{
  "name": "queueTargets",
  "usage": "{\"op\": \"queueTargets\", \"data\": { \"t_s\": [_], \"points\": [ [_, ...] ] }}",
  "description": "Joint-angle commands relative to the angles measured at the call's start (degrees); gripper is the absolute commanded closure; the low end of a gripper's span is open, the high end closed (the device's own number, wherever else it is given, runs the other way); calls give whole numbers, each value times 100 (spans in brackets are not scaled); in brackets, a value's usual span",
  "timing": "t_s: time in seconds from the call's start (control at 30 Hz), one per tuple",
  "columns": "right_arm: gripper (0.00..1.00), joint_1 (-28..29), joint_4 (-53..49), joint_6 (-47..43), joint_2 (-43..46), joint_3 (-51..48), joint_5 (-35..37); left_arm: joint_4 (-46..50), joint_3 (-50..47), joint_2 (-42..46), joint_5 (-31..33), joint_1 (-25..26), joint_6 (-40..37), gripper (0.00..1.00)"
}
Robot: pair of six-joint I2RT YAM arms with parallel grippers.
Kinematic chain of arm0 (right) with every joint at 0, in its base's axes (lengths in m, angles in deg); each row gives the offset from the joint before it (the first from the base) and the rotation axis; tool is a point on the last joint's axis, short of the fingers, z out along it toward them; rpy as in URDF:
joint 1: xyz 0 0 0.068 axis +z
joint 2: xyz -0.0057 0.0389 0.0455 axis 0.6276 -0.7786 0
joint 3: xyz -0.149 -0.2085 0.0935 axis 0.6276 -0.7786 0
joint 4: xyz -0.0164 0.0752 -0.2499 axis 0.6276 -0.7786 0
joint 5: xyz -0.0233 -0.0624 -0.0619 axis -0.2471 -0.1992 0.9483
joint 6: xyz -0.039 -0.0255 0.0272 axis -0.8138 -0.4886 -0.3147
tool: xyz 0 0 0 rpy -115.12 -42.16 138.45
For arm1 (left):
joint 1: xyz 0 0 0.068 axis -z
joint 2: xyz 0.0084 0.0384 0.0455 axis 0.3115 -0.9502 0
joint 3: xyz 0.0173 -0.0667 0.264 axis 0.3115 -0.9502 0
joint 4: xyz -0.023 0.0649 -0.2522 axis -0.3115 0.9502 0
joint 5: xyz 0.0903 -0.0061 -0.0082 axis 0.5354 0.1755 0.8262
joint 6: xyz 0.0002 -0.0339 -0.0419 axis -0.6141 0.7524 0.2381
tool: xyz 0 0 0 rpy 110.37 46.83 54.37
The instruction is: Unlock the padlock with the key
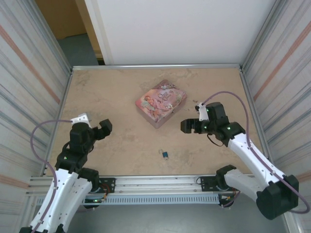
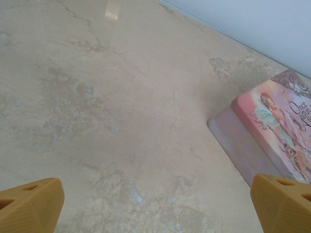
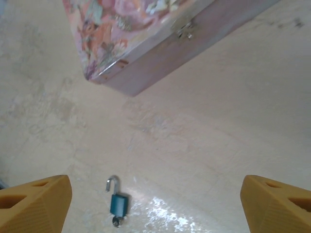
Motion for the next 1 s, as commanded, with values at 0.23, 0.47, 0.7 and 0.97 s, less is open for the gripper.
{"op": "queueTargets", "data": {
  "t_s": [0.23,0.47,0.7,0.97],
  "points": [
    [1,-750,234,-536,750,-224,534,-304,139,82,1079,-55,-454,1],
    [1,-1564,973,-875,765,-453,1216,-1002,-174,161,1783,-63,-1350,1],
    [1,-2420,2123,-962,784,-1211,1553,-1828,-576,36,2184,-64,-2240,1],
    [1,-2958,3972,-1199,236,-2304,2014,-2571,-1114,-251,2425,-298,-2131,1]
  ]
}}
